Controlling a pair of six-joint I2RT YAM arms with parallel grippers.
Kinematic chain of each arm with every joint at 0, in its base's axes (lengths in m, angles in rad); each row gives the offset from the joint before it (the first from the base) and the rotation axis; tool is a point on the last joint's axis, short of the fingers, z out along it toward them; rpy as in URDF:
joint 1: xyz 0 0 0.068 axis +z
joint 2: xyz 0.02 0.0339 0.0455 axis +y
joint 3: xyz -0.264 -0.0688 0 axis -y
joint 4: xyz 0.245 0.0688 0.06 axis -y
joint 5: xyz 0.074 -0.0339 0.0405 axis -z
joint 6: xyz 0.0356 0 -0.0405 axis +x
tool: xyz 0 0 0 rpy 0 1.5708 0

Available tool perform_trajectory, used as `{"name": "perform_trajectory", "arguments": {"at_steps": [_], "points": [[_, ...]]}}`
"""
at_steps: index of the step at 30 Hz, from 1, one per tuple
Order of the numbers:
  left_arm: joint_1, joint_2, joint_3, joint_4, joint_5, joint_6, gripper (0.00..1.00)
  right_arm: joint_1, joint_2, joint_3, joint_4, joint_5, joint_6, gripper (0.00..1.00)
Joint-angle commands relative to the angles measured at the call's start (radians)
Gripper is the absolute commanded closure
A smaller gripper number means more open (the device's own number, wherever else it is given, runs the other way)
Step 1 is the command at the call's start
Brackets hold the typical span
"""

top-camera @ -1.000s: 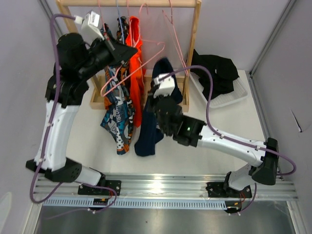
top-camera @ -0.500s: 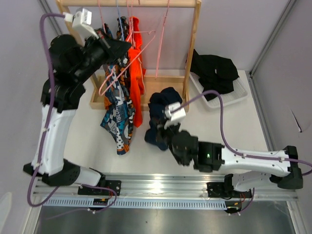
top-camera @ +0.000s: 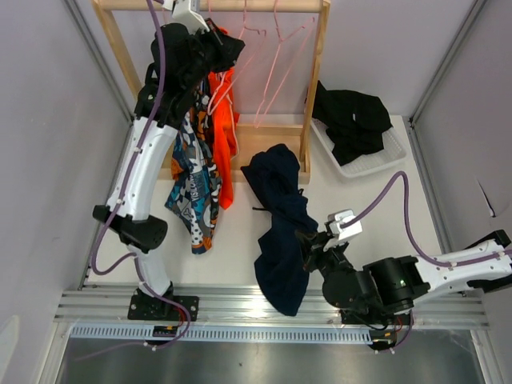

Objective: Remove the shorts from the hanger

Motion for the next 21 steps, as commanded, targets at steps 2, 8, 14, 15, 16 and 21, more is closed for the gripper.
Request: {"name": "perform_trajectory", "arguments": {"at_steps": [2,8,14,15,16,21], "points": [[0.007,0.068,0.124,0.129,-0.037,-0.024,1.0,0.061,-0.001,0.002,-0.152,0.165,0.188,1.0],[0.013,0.102,0.088,0.136,-0.022,-0.022,1.0,0.047,-0.016,0.085,-0.108,0.269,0.056,1.0],[0.014,0.044,-0.059,0.124,0.006,-0.039,1.0,-0.222,-0.109,0.104,0.315,-0.055,-0.559,1.0],[0.014,0.029,-0.076,0.127,0.012,-0.04,1.0,-0.3,-0.12,0.115,0.346,-0.088,-0.6,1.0],[0.014,0.015,-0.122,0.133,0.02,-0.04,0.98,-0.339,-0.111,0.141,0.355,-0.109,-0.687,1.0],[0.014,-0.06,-0.182,0.118,0.066,-0.015,0.4,-0.688,0.03,0.444,0.319,-0.302,-0.857,1.0]]}}
